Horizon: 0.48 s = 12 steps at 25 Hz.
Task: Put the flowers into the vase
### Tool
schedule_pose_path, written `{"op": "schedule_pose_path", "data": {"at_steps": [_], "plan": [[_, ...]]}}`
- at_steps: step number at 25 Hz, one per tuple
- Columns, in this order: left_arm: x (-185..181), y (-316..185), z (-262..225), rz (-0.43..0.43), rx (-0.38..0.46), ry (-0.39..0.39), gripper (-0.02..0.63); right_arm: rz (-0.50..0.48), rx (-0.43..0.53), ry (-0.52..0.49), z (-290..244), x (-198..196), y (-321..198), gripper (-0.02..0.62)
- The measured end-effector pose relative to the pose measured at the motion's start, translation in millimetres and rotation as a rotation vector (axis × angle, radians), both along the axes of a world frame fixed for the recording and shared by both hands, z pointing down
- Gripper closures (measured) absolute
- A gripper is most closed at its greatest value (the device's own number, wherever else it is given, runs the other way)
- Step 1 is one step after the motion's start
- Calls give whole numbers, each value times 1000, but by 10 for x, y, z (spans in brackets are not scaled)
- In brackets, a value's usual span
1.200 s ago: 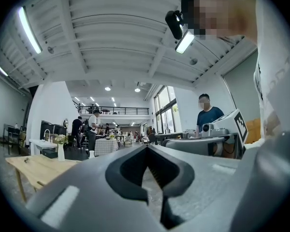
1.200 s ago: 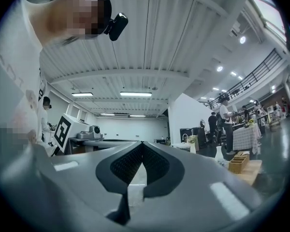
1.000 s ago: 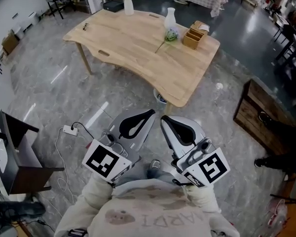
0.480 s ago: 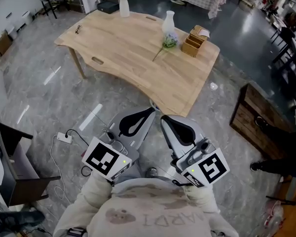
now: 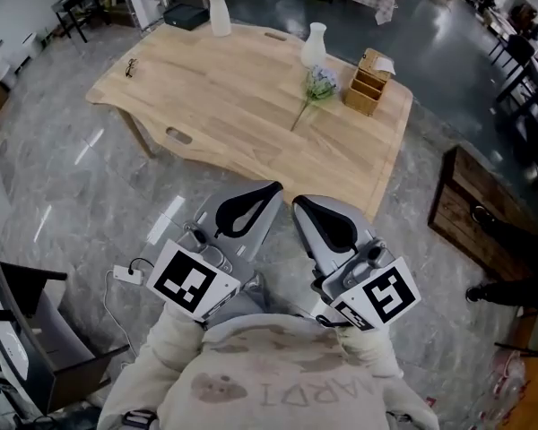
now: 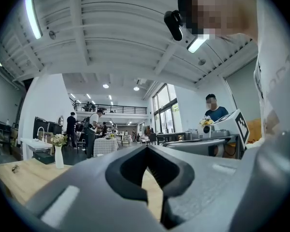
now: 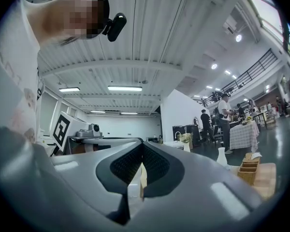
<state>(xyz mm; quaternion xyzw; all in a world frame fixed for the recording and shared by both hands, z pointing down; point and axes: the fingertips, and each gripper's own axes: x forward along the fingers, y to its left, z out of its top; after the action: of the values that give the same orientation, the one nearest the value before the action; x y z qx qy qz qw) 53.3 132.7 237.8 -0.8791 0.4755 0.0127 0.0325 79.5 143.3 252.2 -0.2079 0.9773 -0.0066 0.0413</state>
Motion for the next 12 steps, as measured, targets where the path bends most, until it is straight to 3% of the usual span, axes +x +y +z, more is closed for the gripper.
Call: {"op": "schedule_pose_path", "data": {"at_steps": [12], "plan": [[-764, -678, 144, 53, -22, 24, 606, 73, -18, 37, 120, -735, -712, 569]]}}
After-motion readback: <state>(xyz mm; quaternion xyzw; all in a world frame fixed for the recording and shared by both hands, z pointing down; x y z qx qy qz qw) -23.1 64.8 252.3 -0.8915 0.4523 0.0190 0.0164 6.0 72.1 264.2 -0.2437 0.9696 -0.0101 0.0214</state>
